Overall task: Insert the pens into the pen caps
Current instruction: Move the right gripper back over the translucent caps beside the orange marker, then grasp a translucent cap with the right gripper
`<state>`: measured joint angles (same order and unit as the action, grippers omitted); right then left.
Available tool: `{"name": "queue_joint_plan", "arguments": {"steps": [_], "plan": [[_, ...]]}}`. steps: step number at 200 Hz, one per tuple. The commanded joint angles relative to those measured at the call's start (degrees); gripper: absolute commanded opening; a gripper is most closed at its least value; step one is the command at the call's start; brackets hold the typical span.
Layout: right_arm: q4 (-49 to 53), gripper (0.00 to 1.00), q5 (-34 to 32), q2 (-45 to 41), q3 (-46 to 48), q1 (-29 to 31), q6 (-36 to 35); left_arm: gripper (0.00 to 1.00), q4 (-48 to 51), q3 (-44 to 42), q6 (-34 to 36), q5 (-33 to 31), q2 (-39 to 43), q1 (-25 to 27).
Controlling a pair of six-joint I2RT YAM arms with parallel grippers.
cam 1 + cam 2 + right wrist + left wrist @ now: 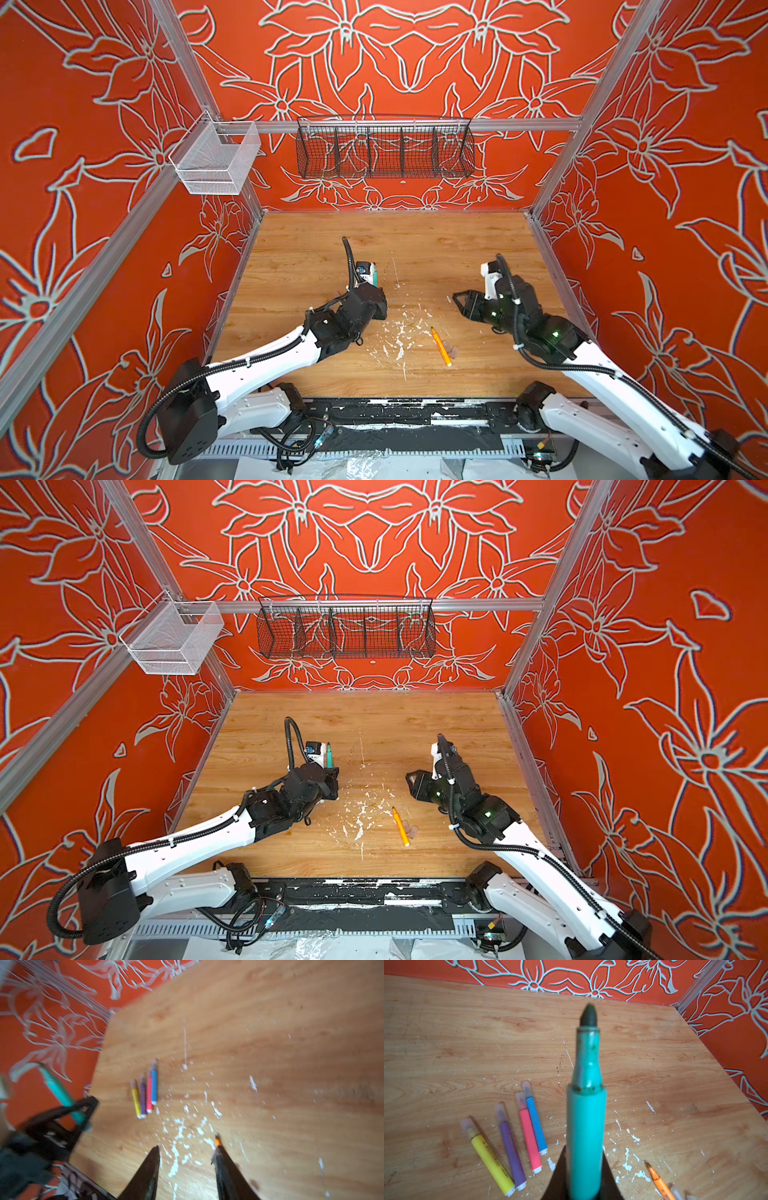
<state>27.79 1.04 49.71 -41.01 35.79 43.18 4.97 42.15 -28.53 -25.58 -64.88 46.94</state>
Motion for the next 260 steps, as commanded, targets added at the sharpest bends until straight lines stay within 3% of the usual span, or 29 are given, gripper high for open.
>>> {"name": "queue_joint_plan", "arguments": {"steps": [1, 84, 260], "plan": [[7.5, 0.42, -3.8, 4.3, 3.0, 2.7, 1.9, 0.00, -3.3, -1.5, -0.2, 0.7, 3.0, 0.0], [7.0, 0.34, -7.6, 17.9, 3.1, 9.2, 5.3, 0.00, -2.7, -2.2, -0.1, 0.8, 5.6, 0.0], [4.1, 0.32, -7.8, 23.6, 7.3, 13.2, 8.9, 0.00, -1.7, -1.7, -0.3, 0.4, 5.4, 0.0]]}}
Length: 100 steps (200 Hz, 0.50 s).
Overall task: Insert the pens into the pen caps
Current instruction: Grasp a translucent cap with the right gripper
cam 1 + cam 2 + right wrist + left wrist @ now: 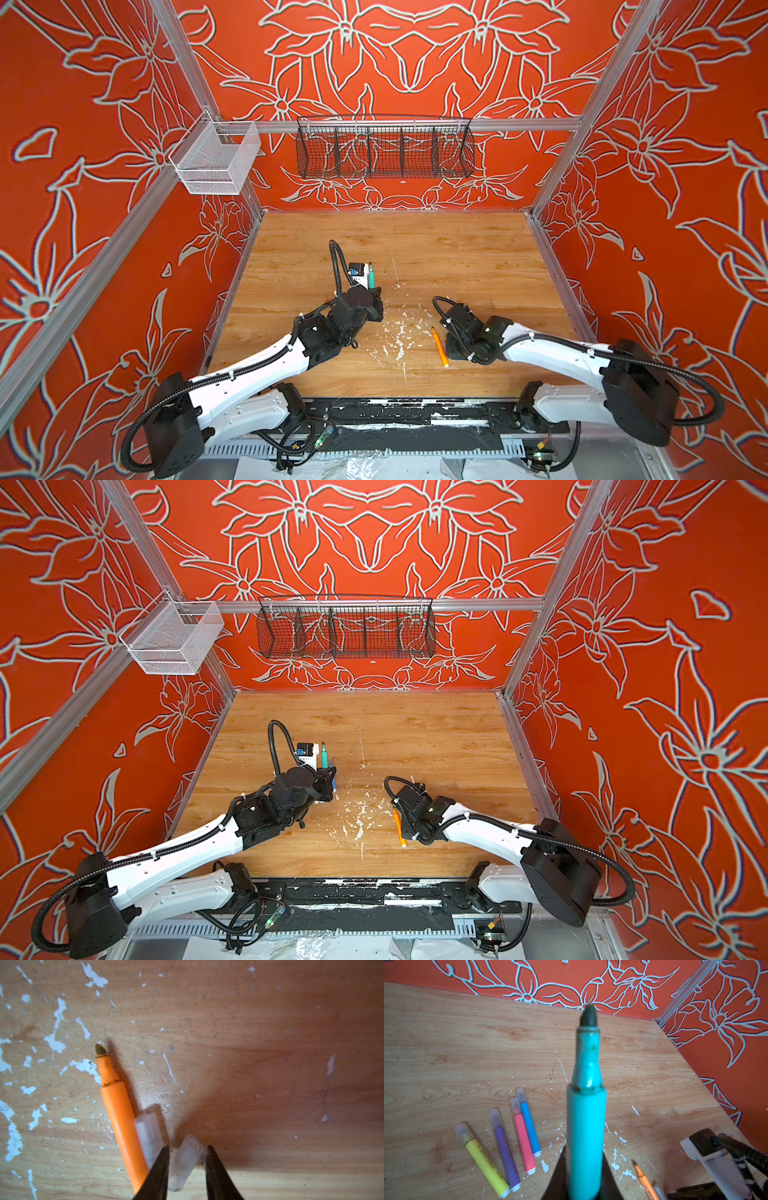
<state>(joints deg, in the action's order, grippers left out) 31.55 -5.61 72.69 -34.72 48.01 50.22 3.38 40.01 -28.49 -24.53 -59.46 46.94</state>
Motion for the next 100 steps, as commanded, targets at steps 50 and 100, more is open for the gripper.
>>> {"name": "queue_joint_plan", "arguments": {"steps": [50, 100], "plan": [[1.7, 0.30, -3.0, 2.4, 1.2, 2.1, 2.4, 0.00, -0.1, 0.5, -0.5, -0.5, -0.1, 0.0], [2.1, 0.29, -5.7, 4.0, 1.2, 2.1, 2.3, 0.00, -0.2, 0.3, -0.5, -0.4, 0.1, 0.0]]}}
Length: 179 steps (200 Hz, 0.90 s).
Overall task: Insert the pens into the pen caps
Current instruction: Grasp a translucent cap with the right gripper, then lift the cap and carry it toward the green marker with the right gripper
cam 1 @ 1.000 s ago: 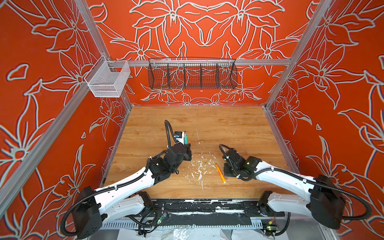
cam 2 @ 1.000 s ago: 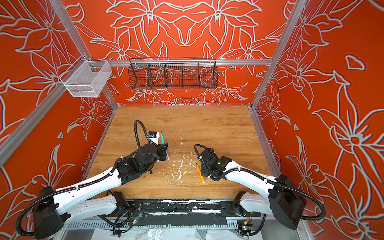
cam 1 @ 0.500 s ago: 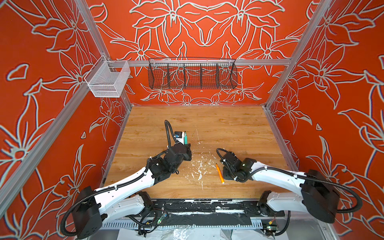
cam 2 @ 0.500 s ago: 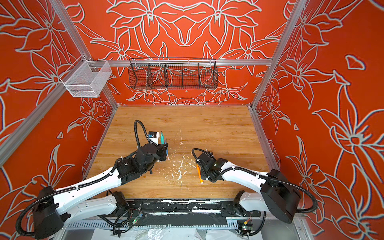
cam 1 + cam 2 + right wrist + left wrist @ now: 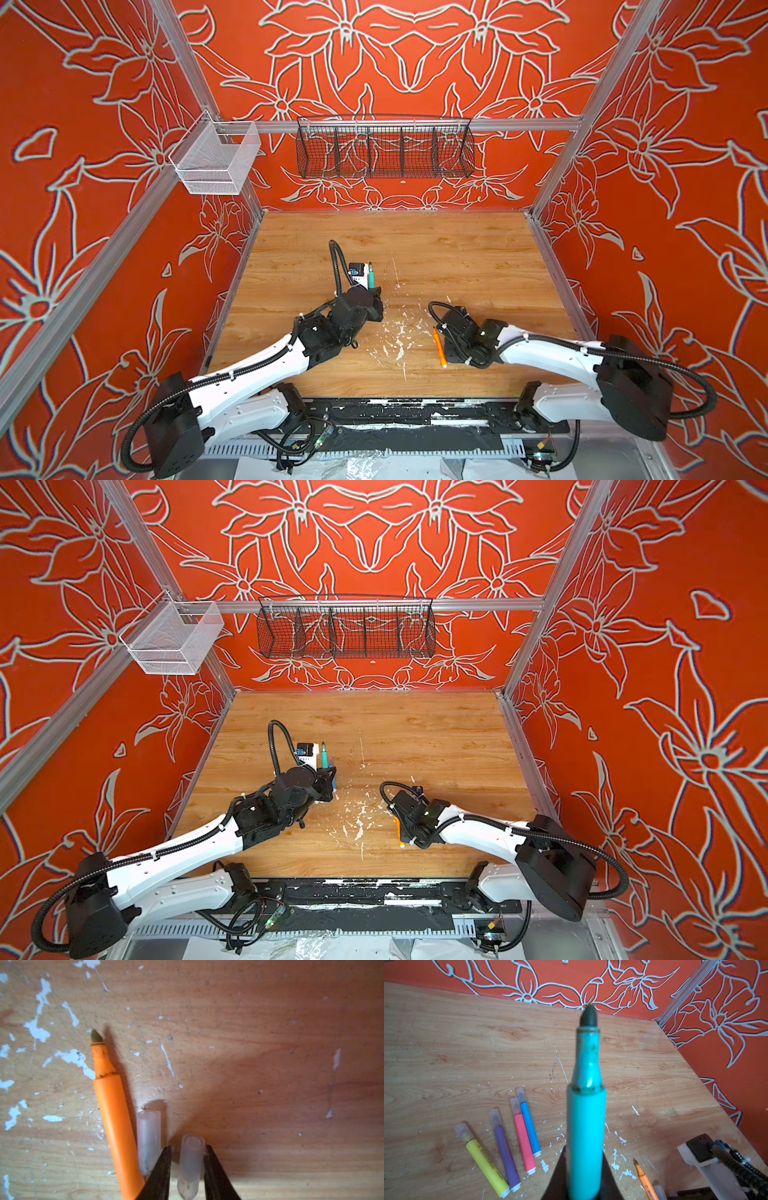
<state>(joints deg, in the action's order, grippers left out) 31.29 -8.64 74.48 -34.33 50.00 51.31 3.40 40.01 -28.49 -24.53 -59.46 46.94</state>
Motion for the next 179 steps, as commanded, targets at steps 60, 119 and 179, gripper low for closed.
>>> {"name": "queue_joint_plan", "arguments": {"steps": [60, 119, 179], "plan": [[1.8, 0.10, -2.2, 3.7, 0.9, 0.1, 1.5, 0.00, -0.2, 0.3, -0.5, -0.2, 0.3, 0.0], [5.7, 0.07, -4.0, -3.9, -2.3, 0.0, 2.1, 0.00, -1.6, -0.1, 0.2, 1.7, -0.1, 0.0], [8.4, 0.04, -3.0, -11.3, -12.6, -4.9, -0.7, 0.00, -9.1, -2.0, 4.0, 13.2, -0.3, 0.0]]}}
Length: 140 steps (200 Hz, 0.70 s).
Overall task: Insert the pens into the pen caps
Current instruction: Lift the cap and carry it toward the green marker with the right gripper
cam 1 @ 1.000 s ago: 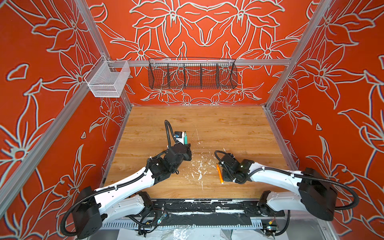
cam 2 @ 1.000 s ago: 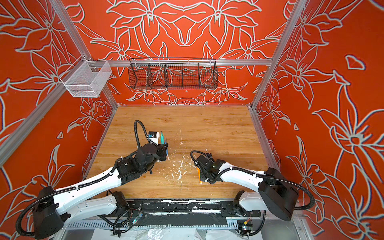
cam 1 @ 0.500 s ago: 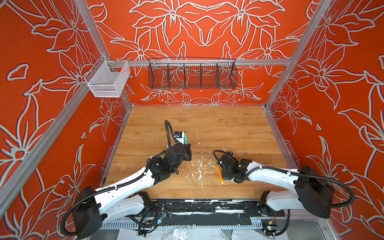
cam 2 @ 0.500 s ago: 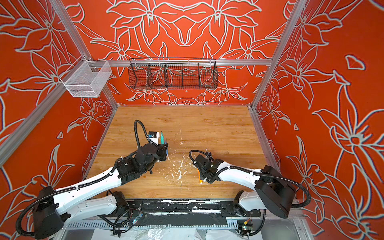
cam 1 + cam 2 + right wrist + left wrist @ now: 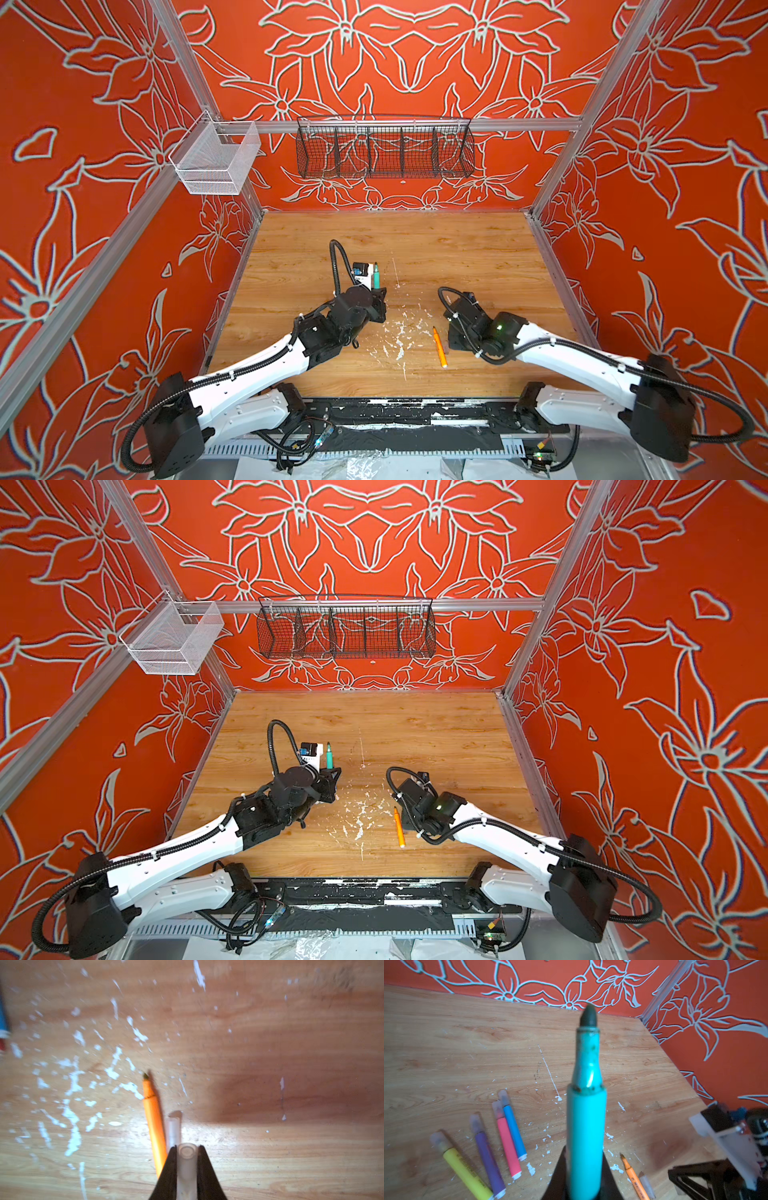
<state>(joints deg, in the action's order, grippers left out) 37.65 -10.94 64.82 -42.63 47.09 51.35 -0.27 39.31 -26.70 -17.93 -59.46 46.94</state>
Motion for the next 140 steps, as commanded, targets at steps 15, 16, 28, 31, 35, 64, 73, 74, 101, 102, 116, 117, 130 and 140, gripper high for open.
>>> {"name": "queue_joint_plan", "arguments": {"steps": [15, 16, 28, 31, 35, 64, 73, 74, 101, 102, 116, 117, 130, 140], "plan": [[0.7, 0.02, 0.2, -1.7, -7.5, -3.6, -1.2, 0.00, -7.2, -1.4, 2.9, 10.0, -0.8, 0.0], [0.6, 0.02, 0.2, -1.6, -7.8, -3.8, -1.2, 0.00, -7.3, -1.5, 3.0, 10.2, -0.8, 0.0], [-1.2, 0.00, 1.1, -1.6, -9.9, -5.4, -1.1, 0.00, -8.2, -1.4, 3.5, 12.7, -1.4, 0.0], [-1.8, 0.00, 1.4, -1.5, -10.4, -5.8, -1.0, 0.00, -8.5, -1.4, 3.6, 13.3, -1.5, 0.0], [-2.7, 0.00, 1.7, -1.5, -10.8, -6.4, -0.7, 0.00, -8.8, -1.4, 3.7, 14.2, -1.7, 0.0], [-11.1, 0.00, 1.9, -1.6, -12.0, -10.0, -1.6, 0.00, -10.8, -0.9, 4.1, 19.9, -4.2, 0.0], [-13.4, 0.00, 2.0, -1.7, -11.7, -11.4, -2.1, 0.00, -11.6, -0.8, 3.9, 21.6, -5.3, 0.0], [-13.7, 0.00, 2.1, -1.8, -11.6, -11.5, -2.1, 0.00, -11.7, -0.8, 3.9, 21.8, -5.4, 0.0], [-23.2, 0.00, 11.0, -3.4, -5.1, -18.3, 0.4, 0.00, -14.6, -0.3, 2.4, 26.9, -10.5, 0.0], [-23.7, 0.00, 11.6, -3.5, -4.7, -18.7, 0.5, 0.00, -14.6, -0.2, 2.2, 27.0, -10.7, 0.0], [-31.1, 0.00, 17.9, -4.7, 0.4, -22.3, 2.1, 0.00, -15.0, 0.9, 1.2, 29.1, -13.7, 0.0], [-31.4, 0.00, 18.2, -4.8, 0.8, -22.6, 2.2, 0.00, -15.0, 1.0, 1.1, 29.2, -13.9, 0.0], [-36.6, 0.00, 20.4, -5.5, 4.6, -24.6, 2.5, 0.00, -15.3, 2.1, 0.5, 31.8, -16.0, 0.0], [-39.6, 0.00, 22.0, -5.6, 6.8, -26.1, 2.9, 0.00, -15.5, 2.6, -0.2, 33.2, -17.5, 0.0]]}}
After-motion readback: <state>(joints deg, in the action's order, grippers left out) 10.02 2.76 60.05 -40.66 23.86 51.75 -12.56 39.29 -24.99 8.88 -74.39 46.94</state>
